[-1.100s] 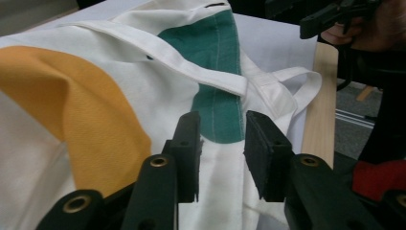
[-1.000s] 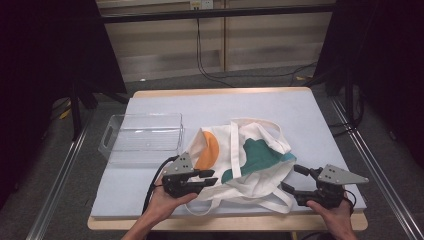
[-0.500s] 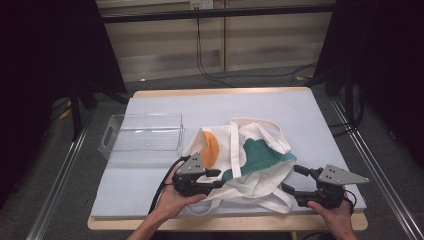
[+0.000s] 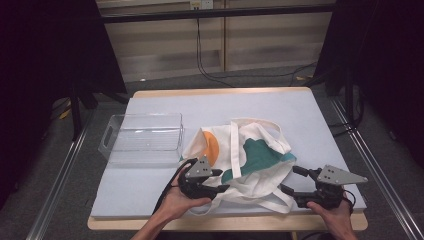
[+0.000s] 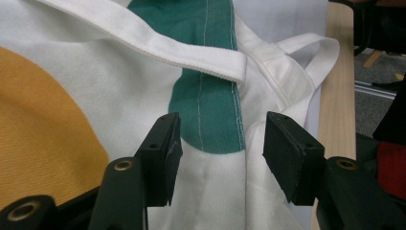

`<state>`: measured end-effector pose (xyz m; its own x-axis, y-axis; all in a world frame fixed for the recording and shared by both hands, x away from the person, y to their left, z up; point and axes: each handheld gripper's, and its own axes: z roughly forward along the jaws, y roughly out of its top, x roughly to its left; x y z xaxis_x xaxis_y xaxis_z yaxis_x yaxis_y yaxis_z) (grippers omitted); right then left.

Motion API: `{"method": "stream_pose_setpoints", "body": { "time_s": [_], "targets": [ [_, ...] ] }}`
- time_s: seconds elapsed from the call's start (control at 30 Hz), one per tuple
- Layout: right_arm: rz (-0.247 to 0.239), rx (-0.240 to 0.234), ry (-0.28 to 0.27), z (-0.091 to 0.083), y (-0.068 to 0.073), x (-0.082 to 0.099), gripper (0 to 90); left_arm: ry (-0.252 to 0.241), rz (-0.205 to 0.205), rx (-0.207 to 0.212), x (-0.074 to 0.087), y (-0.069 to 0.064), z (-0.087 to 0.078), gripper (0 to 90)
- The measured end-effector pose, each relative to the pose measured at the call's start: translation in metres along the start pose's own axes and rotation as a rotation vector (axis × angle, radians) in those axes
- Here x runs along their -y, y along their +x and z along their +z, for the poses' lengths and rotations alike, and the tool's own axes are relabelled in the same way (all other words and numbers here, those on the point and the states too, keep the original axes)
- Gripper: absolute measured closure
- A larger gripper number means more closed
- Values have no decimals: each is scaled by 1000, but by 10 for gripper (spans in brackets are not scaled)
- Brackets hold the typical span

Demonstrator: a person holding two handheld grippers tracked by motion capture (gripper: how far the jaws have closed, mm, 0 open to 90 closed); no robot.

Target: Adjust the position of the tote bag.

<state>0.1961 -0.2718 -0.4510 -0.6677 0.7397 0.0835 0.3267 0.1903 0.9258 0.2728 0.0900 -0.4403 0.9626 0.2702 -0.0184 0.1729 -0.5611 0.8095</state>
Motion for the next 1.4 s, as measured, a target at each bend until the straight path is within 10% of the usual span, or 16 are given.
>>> {"method": "stream_pose_setpoints", "body": {
  "time_s": [0.4, 0.9, 1.4],
  "targets": [
    [0, -4, 8, 1, 0, 0, 234, 53, 1, -51, 6, 3, 14, 502],
    [-2, -4, 17, 2, -1, 1, 235, 36, -55, 7, 8, 11, 12, 862],
    [-26, -10, 25, 4, 1, 0, 263, -22, -109, 40, 3, 15, 1, 889]
  ]
}}
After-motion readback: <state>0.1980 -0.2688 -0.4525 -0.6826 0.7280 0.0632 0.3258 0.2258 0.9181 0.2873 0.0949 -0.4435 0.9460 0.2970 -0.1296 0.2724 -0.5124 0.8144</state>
